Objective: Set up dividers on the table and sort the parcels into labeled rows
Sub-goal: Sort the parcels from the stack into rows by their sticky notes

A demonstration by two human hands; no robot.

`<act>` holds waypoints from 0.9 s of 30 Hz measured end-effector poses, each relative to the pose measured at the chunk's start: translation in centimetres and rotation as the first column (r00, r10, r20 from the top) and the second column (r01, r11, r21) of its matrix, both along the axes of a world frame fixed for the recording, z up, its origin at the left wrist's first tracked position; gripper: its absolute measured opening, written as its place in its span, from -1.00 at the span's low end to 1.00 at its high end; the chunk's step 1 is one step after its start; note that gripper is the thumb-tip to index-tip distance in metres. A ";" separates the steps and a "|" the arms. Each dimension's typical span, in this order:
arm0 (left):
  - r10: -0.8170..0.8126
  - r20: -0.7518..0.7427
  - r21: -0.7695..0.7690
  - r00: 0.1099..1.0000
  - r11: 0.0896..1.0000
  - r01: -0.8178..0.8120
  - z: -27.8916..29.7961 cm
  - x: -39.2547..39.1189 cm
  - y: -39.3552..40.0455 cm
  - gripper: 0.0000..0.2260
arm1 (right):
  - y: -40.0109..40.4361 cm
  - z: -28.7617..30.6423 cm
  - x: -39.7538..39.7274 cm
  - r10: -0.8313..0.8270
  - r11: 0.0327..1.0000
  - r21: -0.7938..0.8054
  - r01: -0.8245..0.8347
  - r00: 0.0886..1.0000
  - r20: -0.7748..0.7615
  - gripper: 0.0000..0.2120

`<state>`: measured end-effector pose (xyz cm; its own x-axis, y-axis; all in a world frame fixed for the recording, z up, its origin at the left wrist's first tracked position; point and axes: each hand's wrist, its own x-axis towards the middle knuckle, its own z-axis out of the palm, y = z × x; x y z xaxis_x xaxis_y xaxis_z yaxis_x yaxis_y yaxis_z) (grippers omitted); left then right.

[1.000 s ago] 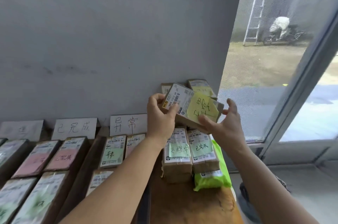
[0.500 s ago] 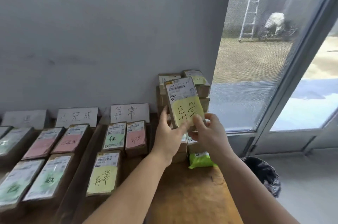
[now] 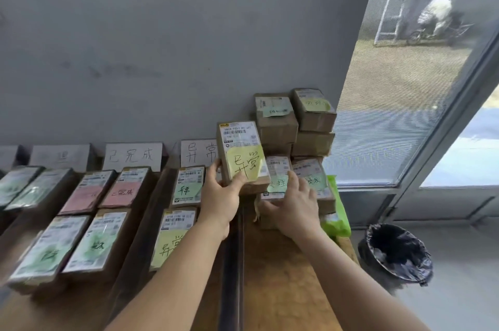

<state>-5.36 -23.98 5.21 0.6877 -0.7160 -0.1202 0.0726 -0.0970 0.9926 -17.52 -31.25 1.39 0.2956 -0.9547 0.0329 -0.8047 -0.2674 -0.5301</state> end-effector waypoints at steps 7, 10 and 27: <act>0.004 0.009 0.043 1.000 0.999 -0.004 -0.8 1.5 0.6 -0.58 | -0.5 -1.7 2.3 -0.088 0.996 0.014 0.090 0.991 -0.097 0.02; -0.005 0.008 0.049 1.000 0.999 0.005 -1.0 2.0 0.8 -0.57 | -0.3 -1.6 2.7 -0.111 0.993 0.030 0.113 0.992 -0.053 0.00; -0.158 -0.028 -0.009 0.987 0.988 0.157 -1.1 3.3 4.1 -0.69 | 5.6 3.1 1.1 -0.157 0.973 -0.147 0.177 0.978 0.137 -0.10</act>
<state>-2.09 -19.92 4.15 0.5628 -0.8159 -0.1325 0.0850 -0.1024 0.9911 -16.42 -25.67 4.46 0.1167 -0.9700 0.2131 -0.7755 -0.2231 -0.5906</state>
